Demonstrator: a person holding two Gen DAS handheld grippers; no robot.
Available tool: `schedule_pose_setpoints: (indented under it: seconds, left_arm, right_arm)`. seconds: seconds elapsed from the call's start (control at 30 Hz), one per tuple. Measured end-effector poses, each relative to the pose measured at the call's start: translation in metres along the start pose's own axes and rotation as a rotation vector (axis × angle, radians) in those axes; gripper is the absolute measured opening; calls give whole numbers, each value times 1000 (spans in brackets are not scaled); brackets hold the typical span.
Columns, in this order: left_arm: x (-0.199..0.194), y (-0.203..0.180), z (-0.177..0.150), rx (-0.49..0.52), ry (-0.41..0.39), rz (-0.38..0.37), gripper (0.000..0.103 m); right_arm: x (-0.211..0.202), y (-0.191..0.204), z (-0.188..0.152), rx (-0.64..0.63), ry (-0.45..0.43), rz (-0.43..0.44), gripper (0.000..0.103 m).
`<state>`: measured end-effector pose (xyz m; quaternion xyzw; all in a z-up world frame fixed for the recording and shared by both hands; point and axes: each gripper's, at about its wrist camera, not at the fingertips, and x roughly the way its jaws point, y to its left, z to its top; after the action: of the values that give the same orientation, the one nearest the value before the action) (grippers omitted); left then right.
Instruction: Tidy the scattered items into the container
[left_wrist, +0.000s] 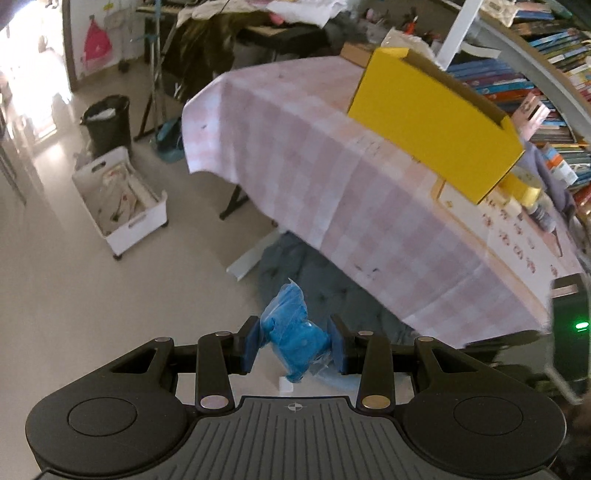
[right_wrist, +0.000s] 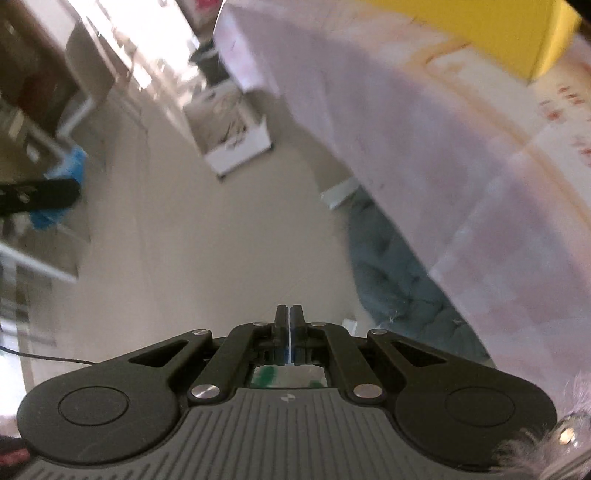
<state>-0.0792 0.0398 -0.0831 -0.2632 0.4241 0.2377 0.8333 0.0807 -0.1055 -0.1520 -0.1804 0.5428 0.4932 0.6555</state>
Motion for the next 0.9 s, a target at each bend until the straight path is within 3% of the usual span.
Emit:
schedule_pose_setpoints:
  seconds: [0.27,0.43,0.6,0.73,0.9]
  left_arm:
    - [70,61,-27,-55,-17,3,37]
    - [133,113,-60,-159,-13,14,37]
    - [189,155,-105,-233,47,31,37]
    - [219,182,-138,-300,66,62,37]
    - [246,206,-171,-376,82,68,37]
  right_arm:
    - [122,3,-10,18,50,-54,2]
    - [236,-8,-26,72,112,-90,2]
    - [353,-36,-48,118,197,-131,2]
    - [433,-61,-64,153,238,-186,2]
    - [514,-89,-83,140,296,-240,20]
